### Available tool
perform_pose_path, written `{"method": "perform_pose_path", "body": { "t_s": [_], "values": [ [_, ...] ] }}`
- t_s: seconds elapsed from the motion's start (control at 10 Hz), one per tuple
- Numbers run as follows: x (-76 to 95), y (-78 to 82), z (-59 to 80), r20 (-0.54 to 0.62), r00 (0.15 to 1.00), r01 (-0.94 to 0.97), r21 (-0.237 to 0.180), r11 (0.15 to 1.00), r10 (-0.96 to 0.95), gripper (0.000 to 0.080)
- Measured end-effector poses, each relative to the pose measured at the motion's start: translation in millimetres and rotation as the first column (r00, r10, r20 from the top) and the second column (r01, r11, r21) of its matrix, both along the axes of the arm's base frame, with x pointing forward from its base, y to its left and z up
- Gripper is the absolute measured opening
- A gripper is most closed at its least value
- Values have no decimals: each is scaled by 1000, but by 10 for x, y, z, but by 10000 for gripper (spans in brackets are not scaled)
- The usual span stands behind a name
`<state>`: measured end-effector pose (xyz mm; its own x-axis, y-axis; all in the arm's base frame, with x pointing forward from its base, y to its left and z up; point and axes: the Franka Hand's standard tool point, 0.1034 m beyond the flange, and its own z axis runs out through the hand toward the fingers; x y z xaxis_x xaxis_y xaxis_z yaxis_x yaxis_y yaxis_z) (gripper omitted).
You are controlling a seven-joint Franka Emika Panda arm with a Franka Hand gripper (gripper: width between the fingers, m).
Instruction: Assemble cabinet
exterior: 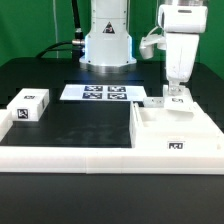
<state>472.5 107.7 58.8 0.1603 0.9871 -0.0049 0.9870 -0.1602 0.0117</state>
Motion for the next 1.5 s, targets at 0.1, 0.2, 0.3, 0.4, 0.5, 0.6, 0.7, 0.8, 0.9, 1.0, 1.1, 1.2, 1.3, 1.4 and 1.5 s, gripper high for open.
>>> {"method": "perform_pose_path", "body": {
  "t_s": [0.1, 0.2, 0.3, 0.4, 0.5, 0.6, 0.7, 0.8, 0.9, 1.0, 1.1, 1.2, 1.3, 1.4, 1.5],
  "values": [
    [0, 0, 0, 0, 1000, 0, 0, 1000, 0, 70],
    [6, -9, -4, 2, 1000, -8, 1, 1000, 8, 70],
    [55, -64, -15, 18, 997, -73, 6, 997, 73, 70],
    [103, -103, -8, 18, 997, -77, 5, 997, 77, 70],
    [155, -127, -10, 21, 996, -88, 5, 996, 88, 70],
    [197, -126, -11, 22, 996, -86, 6, 996, 86, 70],
    [204, -126, -12, 23, 996, -86, 6, 996, 86, 70],
    [203, -125, -13, 23, 996, -86, 7, 996, 85, 70],
    [203, -125, -13, 23, 996, -86, 7, 996, 85, 70],
    [203, -127, -15, 23, 996, -85, 7, 996, 85, 70],
    [275, -137, -14, 30, 996, -79, 9, 997, 79, 70],
    [363, -146, -9, 38, 996, -84, 11, 996, 84, 70],
    [517, -156, -3, 46, 994, -101, 11, 995, 101, 70],
    [715, -165, 9, 51, 993, -102, 11, 995, 102, 70],
    [770, -167, 14, 52, 994, -100, 11, 995, 99, 70]
  ]
}}
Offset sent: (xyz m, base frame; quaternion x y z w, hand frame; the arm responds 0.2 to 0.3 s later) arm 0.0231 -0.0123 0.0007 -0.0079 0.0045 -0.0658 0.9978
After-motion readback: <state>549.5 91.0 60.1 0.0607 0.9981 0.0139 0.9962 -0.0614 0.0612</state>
